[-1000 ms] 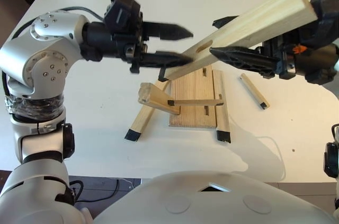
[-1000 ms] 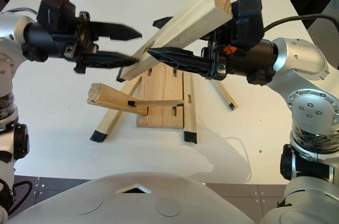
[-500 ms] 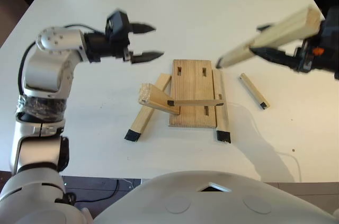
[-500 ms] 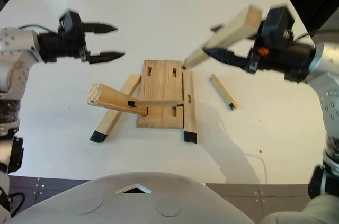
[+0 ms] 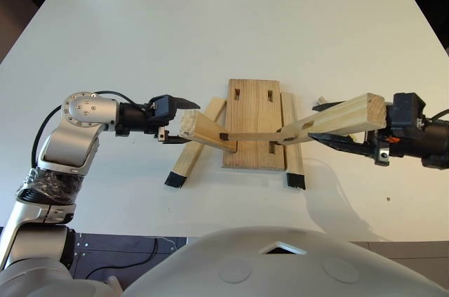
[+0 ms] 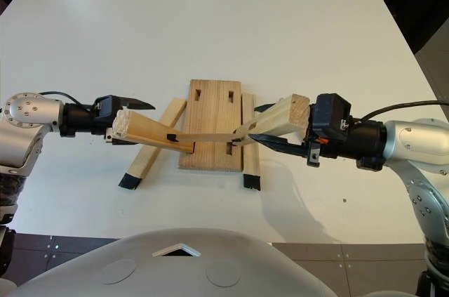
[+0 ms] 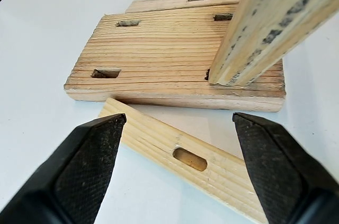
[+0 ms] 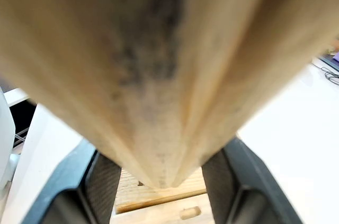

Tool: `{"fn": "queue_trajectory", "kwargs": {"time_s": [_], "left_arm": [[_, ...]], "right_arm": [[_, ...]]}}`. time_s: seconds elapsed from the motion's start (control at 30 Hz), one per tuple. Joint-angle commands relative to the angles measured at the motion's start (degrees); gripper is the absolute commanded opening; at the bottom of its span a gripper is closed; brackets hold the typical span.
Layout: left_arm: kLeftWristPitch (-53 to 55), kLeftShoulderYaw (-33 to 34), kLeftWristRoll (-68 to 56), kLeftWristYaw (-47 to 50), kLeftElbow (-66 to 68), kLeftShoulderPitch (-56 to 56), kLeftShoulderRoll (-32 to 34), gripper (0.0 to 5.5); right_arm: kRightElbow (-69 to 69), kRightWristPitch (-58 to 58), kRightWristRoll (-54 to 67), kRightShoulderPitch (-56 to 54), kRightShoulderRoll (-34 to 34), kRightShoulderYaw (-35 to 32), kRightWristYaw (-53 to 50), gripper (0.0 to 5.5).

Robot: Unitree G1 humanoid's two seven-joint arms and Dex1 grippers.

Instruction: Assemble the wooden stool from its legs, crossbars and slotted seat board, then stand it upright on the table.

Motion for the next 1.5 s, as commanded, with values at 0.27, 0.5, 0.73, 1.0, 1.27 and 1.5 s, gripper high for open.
{"fn": "queue_trajectory", "kwargs": {"time_s": [0.27, 0.5, 0.73, 1.0, 1.27, 1.5], "left_arm": [[-1.63, -1.98, 1.83, -6.34, 4.00, -4.93, 1.49, 3.74], [-1.90, -2.76, 2.19, -8.05, 4.73, -7.10, 1.19, 3.74], [-1.36, -3.02, 1.88, -6.37, 1.30, -4.26, 0.59, 3.74], [0.77, -3.26, 0.22, -5.40, -4.83, -1.76, 0.39, 3.74], [2.62, -5.24, 0.80, -3.13, -8.83, -0.46, -1.06, 3.74], [2.90, -6.27, 2.05, -0.47, -10.32, 1.06, -1.93, 3.74]], "right_arm": [[0.80, -4.46, -5.62, 5.95, 5.29, 5.87, -2.54, 2.01], [5.16, -8.08, -8.69, 6.56, 3.00, 6.72, 0.15, 2.01], [9.58, -7.34, -5.40, 4.96, -0.54, 4.70, 5.07, 2.01], [16.64, -7.98, -8.71, -1.29, -1.82, 13.32, 9.18, 2.01], [21.25, -9.01, -10.20, -5.02, -4.90, 17.53, 13.56, 2.00], [24.32, -9.16, -10.96, -9.69, -7.44, 21.04, 17.28, 2.00]]}}
